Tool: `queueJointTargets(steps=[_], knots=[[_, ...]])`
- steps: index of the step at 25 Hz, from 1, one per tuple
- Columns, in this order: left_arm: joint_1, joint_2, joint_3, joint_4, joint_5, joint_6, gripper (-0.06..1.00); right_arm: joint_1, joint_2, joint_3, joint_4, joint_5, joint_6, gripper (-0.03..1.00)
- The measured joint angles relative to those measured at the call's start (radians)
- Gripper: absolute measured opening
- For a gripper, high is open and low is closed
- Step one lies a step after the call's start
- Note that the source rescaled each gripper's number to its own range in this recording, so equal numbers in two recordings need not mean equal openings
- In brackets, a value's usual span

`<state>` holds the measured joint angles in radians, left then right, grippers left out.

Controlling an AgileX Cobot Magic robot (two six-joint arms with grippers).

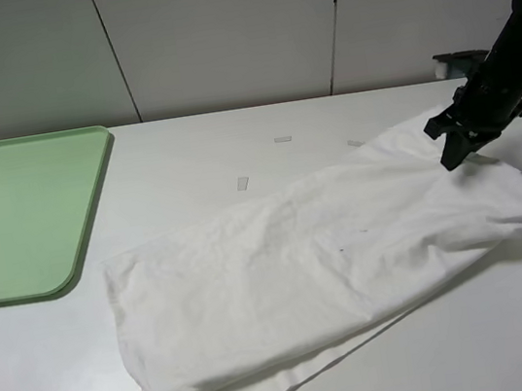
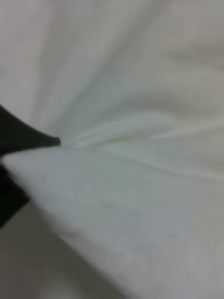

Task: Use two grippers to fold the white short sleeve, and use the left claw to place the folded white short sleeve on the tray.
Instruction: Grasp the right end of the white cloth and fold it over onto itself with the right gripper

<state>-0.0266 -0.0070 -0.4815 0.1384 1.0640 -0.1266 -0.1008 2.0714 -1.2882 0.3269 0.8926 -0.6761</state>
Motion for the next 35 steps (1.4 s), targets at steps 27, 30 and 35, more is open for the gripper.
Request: queueJointTargets(steps=[27, 30, 35], knots=[[0.000, 0.000, 0.000, 0.000, 0.000, 0.000, 1.00, 0.545, -0.201, 0.000, -0.149, 0.046, 0.676, 0.00], [0.000, 0.000, 0.000, 0.000, 0.000, 0.000, 1.00, 0.589, -0.201, 0.016, -0.140, 0.009, 0.696, 0.00], [0.000, 0.000, 0.000, 0.000, 0.000, 0.000, 1.00, 0.592, -0.201, 0.019, -0.136, -0.014, 0.711, 0.00]])
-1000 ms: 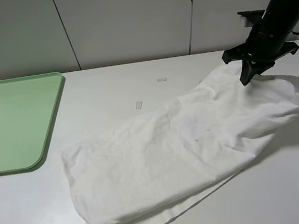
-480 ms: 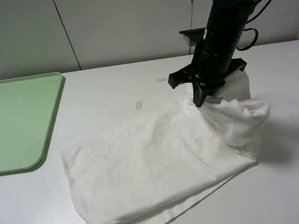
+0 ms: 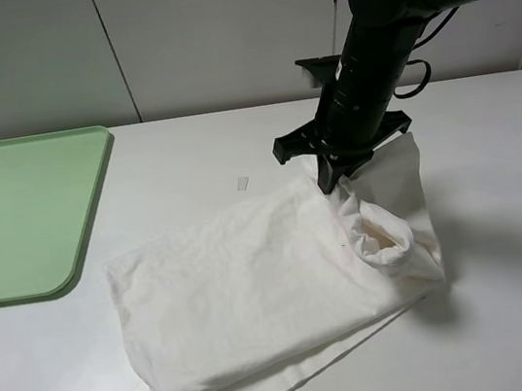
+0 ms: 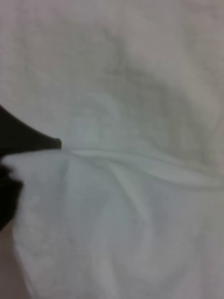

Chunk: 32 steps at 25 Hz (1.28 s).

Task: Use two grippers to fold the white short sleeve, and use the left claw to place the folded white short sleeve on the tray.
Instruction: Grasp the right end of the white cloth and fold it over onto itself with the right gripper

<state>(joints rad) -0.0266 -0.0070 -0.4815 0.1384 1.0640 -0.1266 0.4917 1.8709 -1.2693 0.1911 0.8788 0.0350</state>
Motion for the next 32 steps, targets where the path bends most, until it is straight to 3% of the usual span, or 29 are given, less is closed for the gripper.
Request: queueJointTargets(steps=[9, 14, 16, 18, 19, 20, 23, 25, 32], knots=[[0.000, 0.000, 0.000, 0.071, 0.000, 0.000, 1.00, 0.000, 0.000, 0.000, 0.022, -0.015, 0.000, 0.04], [0.000, 0.000, 0.000, 0.093, -0.004, 0.000, 1.00, 0.008, 0.000, 0.000, 0.135, -0.022, -0.084, 0.12], [0.000, 0.000, 0.000, 0.097, -0.006, 0.000, 1.00, 0.017, 0.000, 0.000, 0.234, -0.025, -0.173, 0.15], [0.000, 0.000, 0.000, 0.097, -0.006, 0.000, 1.00, 0.022, 0.000, 0.000, 0.246, -0.025, -0.196, 0.15], [0.000, 0.000, 0.000, 0.097, -0.006, 0.000, 1.00, 0.036, 0.000, 0.000, 0.280, -0.025, -0.291, 0.30], [0.000, 0.000, 0.000, 0.098, -0.006, 0.000, 1.00, 0.037, 0.000, 0.000, 0.281, -0.025, -0.309, 0.37], [0.000, 0.000, 0.000, 0.098, -0.006, 0.000, 1.00, 0.043, 0.000, 0.000, 0.281, -0.027, -0.345, 0.74], [0.000, 0.000, 0.000, 0.098, -0.006, 0.000, 1.00, 0.051, 0.000, 0.000, 0.288, -0.029, -0.367, 0.90], [0.000, 0.000, 0.000, 0.098, -0.007, 0.000, 1.00, 0.058, 0.000, 0.000, 0.290, -0.026, -0.383, 0.99]])
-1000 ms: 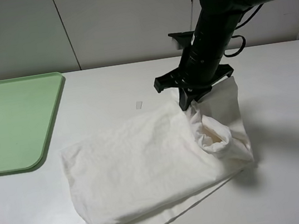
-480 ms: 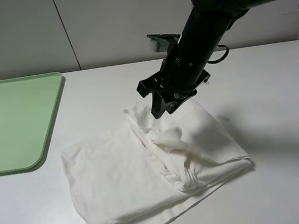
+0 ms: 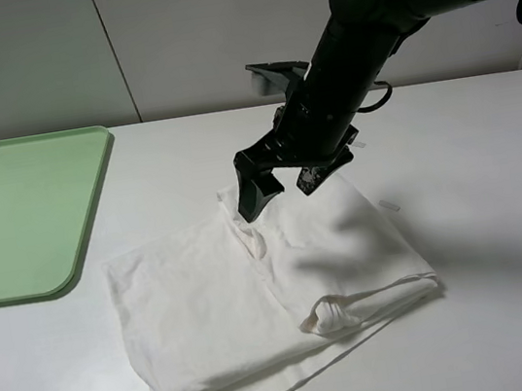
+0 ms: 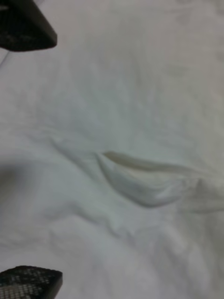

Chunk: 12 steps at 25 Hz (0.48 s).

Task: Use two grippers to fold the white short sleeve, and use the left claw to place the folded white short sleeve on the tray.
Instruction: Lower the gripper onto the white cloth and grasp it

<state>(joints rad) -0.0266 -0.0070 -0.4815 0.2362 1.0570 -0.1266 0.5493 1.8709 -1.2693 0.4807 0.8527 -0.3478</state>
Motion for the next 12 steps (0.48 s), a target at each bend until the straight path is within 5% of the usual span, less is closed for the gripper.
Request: queueJointTargets(steps=[7, 12], knots=[[0.000, 0.000, 0.000, 0.000, 0.000, 0.000, 1.00, 0.000, -0.001, 0.000, -0.091, 0.005, 0.002, 1.00], [0.000, 0.000, 0.000, 0.000, -0.001, 0.000, 1.00, -0.004, -0.073, 0.000, -0.434, 0.007, 0.169, 1.00]])
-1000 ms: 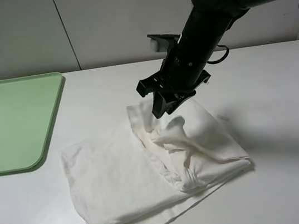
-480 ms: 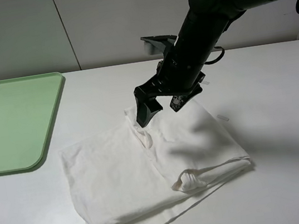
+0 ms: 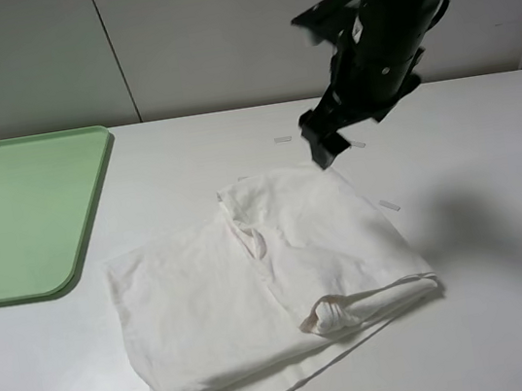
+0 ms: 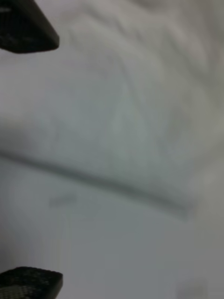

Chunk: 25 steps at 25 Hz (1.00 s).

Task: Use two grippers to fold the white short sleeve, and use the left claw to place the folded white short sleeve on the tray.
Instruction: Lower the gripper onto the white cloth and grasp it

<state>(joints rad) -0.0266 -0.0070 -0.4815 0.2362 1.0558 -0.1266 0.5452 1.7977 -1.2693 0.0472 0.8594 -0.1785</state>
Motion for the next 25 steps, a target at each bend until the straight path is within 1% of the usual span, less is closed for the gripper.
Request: queueJointTargets(steps=[2, 4, 5, 8, 13, 17, 18, 20, 23, 24, 25], knots=[[0.000, 0.000, 0.000, 0.000, -0.001, 0.000, 1.00, -0.020, -0.064, 0.000, -0.150, 0.001, 0.114, 1.00], [0.000, 0.000, 0.000, 0.000, -0.001, 0.000, 1.00, -0.039, -0.102, 0.000, -0.206, 0.002, 0.186, 1.00], [0.000, 0.000, 0.000, 0.000, -0.001, 0.000, 1.00, -0.095, -0.180, 0.000, -0.255, 0.019, 0.268, 1.00], [0.000, 0.000, 0.000, 0.000, -0.001, 0.000, 1.00, -0.165, -0.275, 0.000, -0.257, 0.063, 0.297, 1.00], [0.000, 0.000, 0.000, 0.000, -0.001, 0.000, 1.00, -0.273, -0.500, 0.000, -0.252, 0.130, 0.299, 1.00], [0.000, 0.000, 0.000, 0.000, -0.001, 0.000, 1.00, -0.388, -0.618, 0.000, -0.252, 0.232, 0.295, 1.00], [0.000, 0.000, 0.000, 0.000, -0.001, 0.000, 1.00, -0.388, -0.618, 0.000, -0.252, 0.232, 0.295, 1.00], [0.000, 0.000, 0.000, 0.000, -0.001, 0.000, 1.00, -0.415, -0.651, 0.002, -0.249, 0.265, 0.293, 1.00], [0.000, 0.000, 0.000, 0.000, -0.001, 0.000, 1.00, -0.452, -0.712, 0.025, -0.239, 0.288, 0.292, 1.00], [0.000, 0.000, 0.000, 0.000, -0.001, 0.000, 1.00, -0.474, -0.789, 0.051, -0.233, 0.288, 0.292, 1.00], [0.000, 0.000, 0.000, 0.000, -0.001, 0.000, 1.00, -0.480, -0.956, 0.146, -0.227, 0.255, 0.289, 1.00]])
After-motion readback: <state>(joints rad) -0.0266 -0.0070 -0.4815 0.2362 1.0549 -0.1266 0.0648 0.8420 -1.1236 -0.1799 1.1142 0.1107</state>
